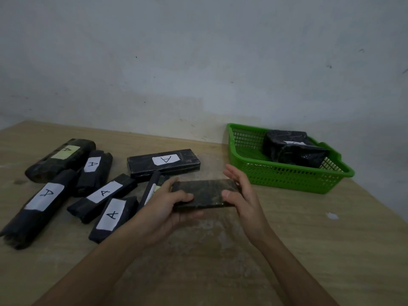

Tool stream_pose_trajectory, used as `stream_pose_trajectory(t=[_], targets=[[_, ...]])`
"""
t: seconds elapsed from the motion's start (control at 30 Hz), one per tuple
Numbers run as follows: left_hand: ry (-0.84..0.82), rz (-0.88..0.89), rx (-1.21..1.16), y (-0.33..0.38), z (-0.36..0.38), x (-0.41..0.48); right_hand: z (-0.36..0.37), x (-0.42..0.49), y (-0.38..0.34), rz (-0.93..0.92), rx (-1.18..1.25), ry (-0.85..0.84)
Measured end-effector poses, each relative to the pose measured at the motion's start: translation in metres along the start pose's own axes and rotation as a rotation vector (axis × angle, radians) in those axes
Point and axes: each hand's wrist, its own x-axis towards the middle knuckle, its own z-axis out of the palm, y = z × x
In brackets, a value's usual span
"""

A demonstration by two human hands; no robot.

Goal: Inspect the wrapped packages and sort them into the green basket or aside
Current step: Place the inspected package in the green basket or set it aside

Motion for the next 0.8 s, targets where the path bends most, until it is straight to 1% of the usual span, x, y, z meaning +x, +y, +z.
stream_pose_trajectory(t=[0.1,0.13,0.2,0.33,0.47,0.57,0.67,0.8], targets=[[0.052,0.075,0.11,0.003,-0.007,0.003,0.001,0.006,-0.004,0.265,0.181,0.03],[0.052,0.092,0.159,0.004,-0.008,0.003,0.0,0.008,-0.003,0.324,0.233,0.015],[0.051,0.116,0.232,0.003,-0.009,0.003,0.001,0.007,-0.001,0.372,0.268,-0.024],[0.076,0.197,0.326,-0.002,-0.011,0.004,0.001,0.005,-0.001,0.33,0.195,-0.023],[0.065,0.253,0.352,-0.005,-0.012,0.006,0.001,0.005,-0.005,0.339,0.233,0.005],[0.063,0.264,0.369,-0.009,-0.014,0.01,0.001,0.003,-0.008,0.35,0.236,0.039],[0.084,0.282,0.481,-0.011,-0.016,0.011,0.003,0.001,-0.007,0.336,0.212,0.031],[0.076,0.238,0.478,-0.012,-0.016,0.01,0.003,0.001,-0.007,0.328,0.204,0.036]])
